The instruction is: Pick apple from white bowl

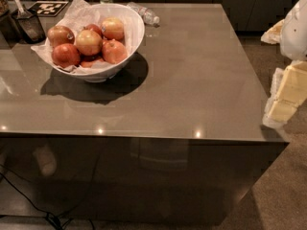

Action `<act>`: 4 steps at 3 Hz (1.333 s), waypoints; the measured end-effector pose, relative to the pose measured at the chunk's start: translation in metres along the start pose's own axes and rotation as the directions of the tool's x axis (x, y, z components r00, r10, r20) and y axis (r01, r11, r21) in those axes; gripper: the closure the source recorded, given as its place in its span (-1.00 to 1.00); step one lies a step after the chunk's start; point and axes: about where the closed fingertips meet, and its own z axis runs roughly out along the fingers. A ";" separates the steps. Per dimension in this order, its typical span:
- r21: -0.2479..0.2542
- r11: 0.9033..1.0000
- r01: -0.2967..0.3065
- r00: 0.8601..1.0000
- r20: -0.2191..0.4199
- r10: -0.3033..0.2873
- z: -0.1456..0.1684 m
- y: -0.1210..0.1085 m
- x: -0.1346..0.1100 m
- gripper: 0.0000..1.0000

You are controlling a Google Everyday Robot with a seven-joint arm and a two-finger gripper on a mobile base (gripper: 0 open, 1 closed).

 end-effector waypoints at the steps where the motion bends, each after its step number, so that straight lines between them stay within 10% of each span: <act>1: -0.055 0.998 -0.015 1.000 0.004 0.015 0.002 -0.012 -0.033 -1.00; 2: -0.052 0.998 0.032 0.999 0.031 -0.030 0.005 -0.033 -0.112 -1.00; 3: -0.034 0.999 0.033 0.998 0.048 -0.032 0.006 -0.037 -0.118 -1.00; 4: -0.038 0.997 0.071 0.988 0.137 -0.065 0.012 -0.069 -0.213 -1.00</act>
Offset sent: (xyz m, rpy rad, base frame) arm 0.0559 0.1368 0.0296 -0.0589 0.2227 0.0735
